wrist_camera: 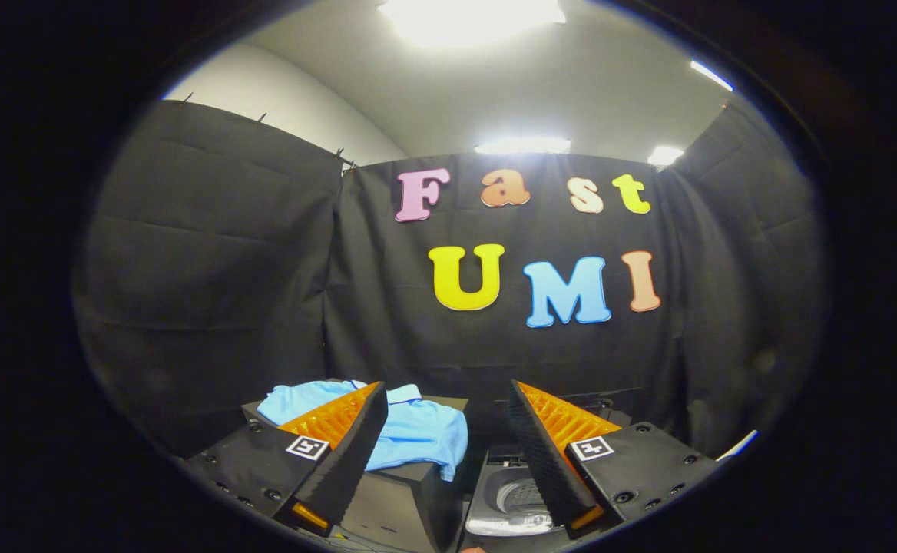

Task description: Put the clothes into the washing machine and then close the washing machine lid.

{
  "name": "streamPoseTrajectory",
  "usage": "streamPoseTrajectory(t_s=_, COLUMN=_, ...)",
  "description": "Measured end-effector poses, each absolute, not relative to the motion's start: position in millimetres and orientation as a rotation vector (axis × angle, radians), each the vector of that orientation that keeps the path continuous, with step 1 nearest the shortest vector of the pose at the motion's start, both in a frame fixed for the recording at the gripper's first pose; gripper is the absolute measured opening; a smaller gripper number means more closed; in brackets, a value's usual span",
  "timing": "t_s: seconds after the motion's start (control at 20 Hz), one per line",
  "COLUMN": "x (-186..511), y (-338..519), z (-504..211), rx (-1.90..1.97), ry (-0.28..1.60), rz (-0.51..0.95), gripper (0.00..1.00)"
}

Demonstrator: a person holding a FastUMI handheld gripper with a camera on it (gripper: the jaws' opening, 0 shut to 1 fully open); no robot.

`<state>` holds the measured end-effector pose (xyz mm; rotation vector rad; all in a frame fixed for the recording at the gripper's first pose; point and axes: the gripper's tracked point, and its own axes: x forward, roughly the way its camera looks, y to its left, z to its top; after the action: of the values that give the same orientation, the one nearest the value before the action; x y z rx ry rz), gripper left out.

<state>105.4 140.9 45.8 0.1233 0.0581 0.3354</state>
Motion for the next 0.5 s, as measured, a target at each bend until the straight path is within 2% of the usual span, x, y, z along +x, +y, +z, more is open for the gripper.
streamPoseTrajectory(t_s=0.5, x=167.4, y=220.5, z=48.1, rx=0.120, ry=0.124, rz=0.515, gripper=0.98)
